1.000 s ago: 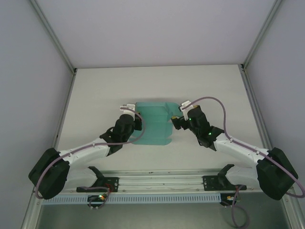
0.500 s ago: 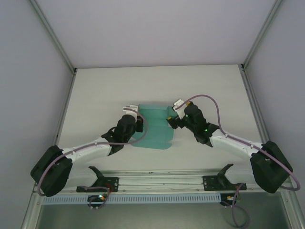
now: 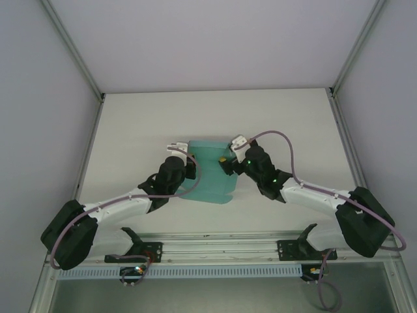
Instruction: Assemble paper box
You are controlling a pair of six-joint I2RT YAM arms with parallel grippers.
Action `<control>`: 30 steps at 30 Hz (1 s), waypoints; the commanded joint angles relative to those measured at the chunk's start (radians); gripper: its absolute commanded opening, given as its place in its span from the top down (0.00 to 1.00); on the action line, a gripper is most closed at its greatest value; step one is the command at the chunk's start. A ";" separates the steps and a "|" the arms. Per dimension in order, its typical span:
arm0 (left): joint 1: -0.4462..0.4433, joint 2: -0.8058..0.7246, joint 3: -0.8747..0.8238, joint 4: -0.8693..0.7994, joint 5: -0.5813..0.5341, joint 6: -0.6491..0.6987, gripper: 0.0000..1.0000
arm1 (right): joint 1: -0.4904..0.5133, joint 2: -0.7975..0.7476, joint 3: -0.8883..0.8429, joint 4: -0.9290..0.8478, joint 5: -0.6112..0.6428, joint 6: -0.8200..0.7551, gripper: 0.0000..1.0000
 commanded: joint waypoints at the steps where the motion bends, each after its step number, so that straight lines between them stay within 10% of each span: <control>1: -0.016 -0.026 0.003 0.022 -0.004 -0.023 1.00 | 0.055 0.031 0.048 0.047 0.202 0.007 0.00; 16: 0.010 -0.058 -0.013 -0.056 -0.104 -0.041 1.00 | 0.046 -0.493 -0.136 -0.253 0.093 0.118 0.00; 21: 0.023 -0.086 -0.021 -0.074 -0.084 -0.041 1.00 | -0.094 -0.720 -0.173 -0.415 0.067 0.235 0.00; 30: 0.024 -0.124 -0.037 -0.067 -0.047 -0.033 1.00 | -0.397 -0.523 -0.081 -0.507 -0.286 0.327 0.05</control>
